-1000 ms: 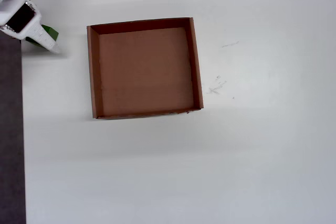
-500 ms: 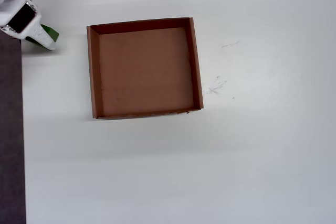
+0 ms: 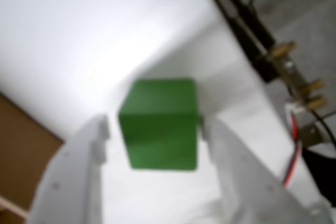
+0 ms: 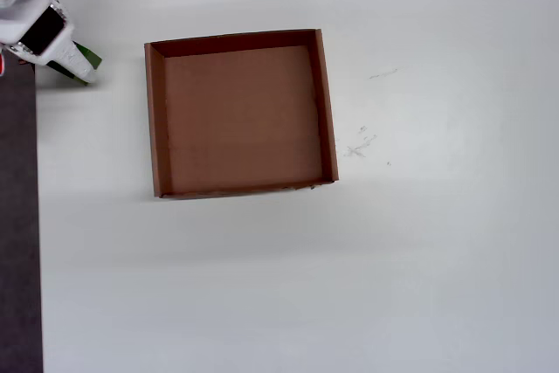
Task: Grasp a green cube and put it in a box.
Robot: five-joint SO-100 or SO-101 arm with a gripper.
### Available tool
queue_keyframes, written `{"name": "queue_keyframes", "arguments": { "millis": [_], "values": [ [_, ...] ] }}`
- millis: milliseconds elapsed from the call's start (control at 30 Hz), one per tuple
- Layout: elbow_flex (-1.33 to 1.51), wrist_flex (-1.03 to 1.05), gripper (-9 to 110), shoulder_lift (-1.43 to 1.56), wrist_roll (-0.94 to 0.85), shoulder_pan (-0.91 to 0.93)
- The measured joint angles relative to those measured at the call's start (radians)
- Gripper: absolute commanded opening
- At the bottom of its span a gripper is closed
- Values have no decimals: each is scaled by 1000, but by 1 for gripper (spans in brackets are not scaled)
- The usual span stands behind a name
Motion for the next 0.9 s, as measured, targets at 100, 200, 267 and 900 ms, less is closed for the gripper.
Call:
{"name": "queue_keyframes", "arguments": {
  "millis": [100, 200, 267, 900],
  "values": [
    [5, -2, 20, 0, 0, 0],
    [5, -2, 18, 0, 0, 0],
    [5, -3, 18, 0, 0, 0],
    [6, -9, 13, 26, 0, -15]
  ]
}}
